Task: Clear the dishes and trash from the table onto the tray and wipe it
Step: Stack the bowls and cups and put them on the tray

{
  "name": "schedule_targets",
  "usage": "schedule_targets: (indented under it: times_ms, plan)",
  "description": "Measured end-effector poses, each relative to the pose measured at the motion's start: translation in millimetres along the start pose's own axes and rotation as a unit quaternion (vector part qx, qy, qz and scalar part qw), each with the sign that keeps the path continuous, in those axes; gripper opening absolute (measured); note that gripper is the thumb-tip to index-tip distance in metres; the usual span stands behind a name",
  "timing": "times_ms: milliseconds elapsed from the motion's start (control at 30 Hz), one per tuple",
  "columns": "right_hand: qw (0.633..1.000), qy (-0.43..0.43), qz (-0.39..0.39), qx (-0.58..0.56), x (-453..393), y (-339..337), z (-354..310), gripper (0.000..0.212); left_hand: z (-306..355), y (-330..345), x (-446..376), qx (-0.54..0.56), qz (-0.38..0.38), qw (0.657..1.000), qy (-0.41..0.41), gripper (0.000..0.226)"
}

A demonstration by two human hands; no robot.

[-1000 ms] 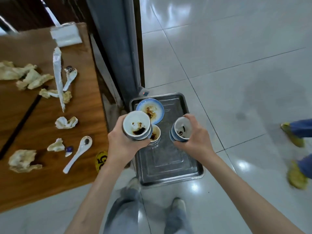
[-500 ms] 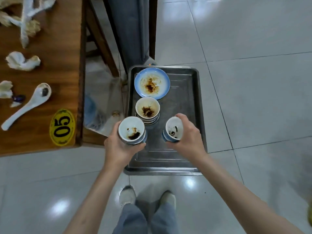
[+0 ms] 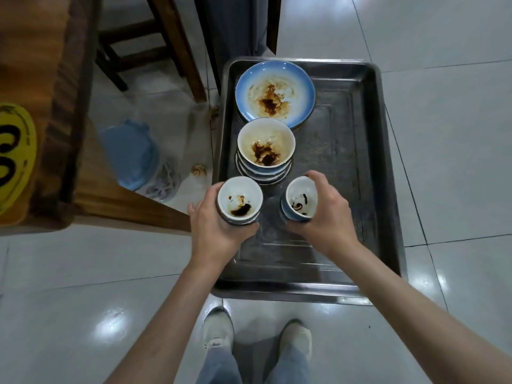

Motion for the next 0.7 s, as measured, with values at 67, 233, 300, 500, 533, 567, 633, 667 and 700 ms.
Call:
schedule_targets:
  times_ms: [67,233,300,500,533,567,633,667,700]
  plan:
    - [1.0,-0.004,-0.004,0.005,-2,5,1,0.086,-3,7,-1,-0.009,-0.013,1.0,-0.007,0.076]
    - [1.0,-0.006,-0.007,0.007,-5,10,2,0.087,-6,13,-4,-0.055,-0.015,0.998,-0.015,0.077]
    - [1.0,-0.005,-0.008,0.012,-6,10,3,0.088,-6,13,-5,-0.072,-0.011,0.997,-0.011,0.078]
    - [1.0,-0.007,-0.009,0.007,-7,11,0,0.088,-9,15,-6,-0.118,-0.014,0.993,-0.002,0.08]
    - [1.0,-0.008,-0.011,0.008,-7,11,0,0.088,-9,16,-6,-0.122,-0.013,0.992,-0.003,0.08]
    - [1.0,-0.008,-0.013,0.009,-7,11,-1,0.088,-10,16,-7,-0.124,-0.012,0.992,-0.004,0.08]
    - [1.0,-0.011,-0.012,0.008,-7,10,-1,0.087,-10,17,-8,-0.125,-0.01,0.992,-0.003,0.08]
    - [1.0,-0.012,-0.012,0.007,-7,10,-1,0.087,-9,17,-10,-0.126,-0.009,0.992,-0.001,0.08]
    - [1.0,-0.013,-0.013,0.006,-6,11,-1,0.087,-9,17,-11,-0.129,-0.009,0.992,0.0,0.08]
Point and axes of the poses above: each hand's wrist, its own x-axis away from the middle knuckle, its own y-axis out of the palm, z = x × y, the point moved 5 cm from there along -x, towards the middle knuckle, and after that the axes turned 14 degrees about -z, right-handed, at the moved point
